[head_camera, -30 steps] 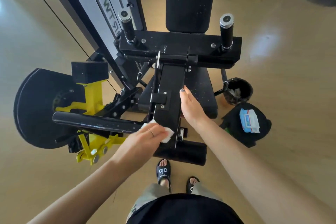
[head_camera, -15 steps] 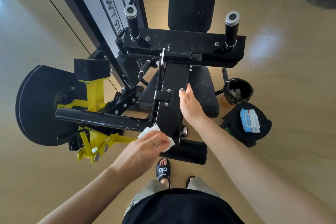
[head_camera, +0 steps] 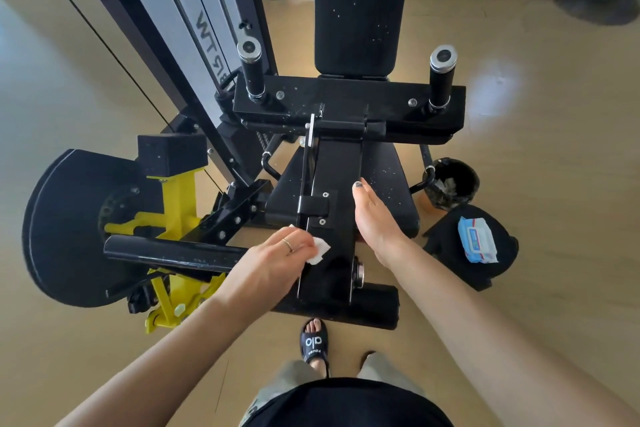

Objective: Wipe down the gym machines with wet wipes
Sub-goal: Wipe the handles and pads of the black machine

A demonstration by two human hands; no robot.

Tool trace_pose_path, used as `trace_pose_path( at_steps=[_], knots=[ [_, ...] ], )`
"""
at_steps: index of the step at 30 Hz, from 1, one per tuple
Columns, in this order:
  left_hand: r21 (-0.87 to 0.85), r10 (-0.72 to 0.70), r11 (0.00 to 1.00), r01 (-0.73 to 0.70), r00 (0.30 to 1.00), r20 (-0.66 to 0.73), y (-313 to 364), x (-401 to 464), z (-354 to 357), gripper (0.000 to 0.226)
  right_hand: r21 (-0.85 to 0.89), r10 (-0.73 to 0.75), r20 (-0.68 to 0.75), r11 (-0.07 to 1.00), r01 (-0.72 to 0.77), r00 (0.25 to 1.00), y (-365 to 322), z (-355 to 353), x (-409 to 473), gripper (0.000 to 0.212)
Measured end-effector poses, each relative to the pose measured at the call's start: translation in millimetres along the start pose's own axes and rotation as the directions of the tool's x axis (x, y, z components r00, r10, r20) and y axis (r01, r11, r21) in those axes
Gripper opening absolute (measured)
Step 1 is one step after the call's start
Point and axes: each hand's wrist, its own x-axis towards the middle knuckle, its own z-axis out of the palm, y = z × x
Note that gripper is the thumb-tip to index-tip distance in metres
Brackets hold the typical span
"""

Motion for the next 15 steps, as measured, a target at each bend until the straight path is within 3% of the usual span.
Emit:
trace_pose_path(
  at_steps=[4, 8, 12, 15],
  knots=[
    [0.085, 0.084, 0.994, -0.075, 0.992, -0.099, -4, 43, -3, 0.007, 0.072, 0.022, -0.025, 0.997, -0.020, 0.999, -4, -1, 1, 0.056],
    [0.125, 0.049, 0.992, -0.031, 0.988, -0.147, -14, 55, -4, 0.015, 0.129, 0.045, -0.029, 0.991, -0.041, 0.999, -4, -3, 2, 0.055],
    [0.120, 0.006, 0.993, 0.003, 0.997, -0.075, -34, 46, -7, 0.009, 0.096, 0.040, -0.047, 0.995, -0.036, 0.998, -2, -1, 8, 0.056],
    [0.232, 0.086, 0.968, -0.096, 0.995, 0.054, -48, 46, -12, 0.017, 0.117, 0.038, -0.043, 0.993, -0.032, 0.998, 0, 2, 11, 0.057]
  ],
)
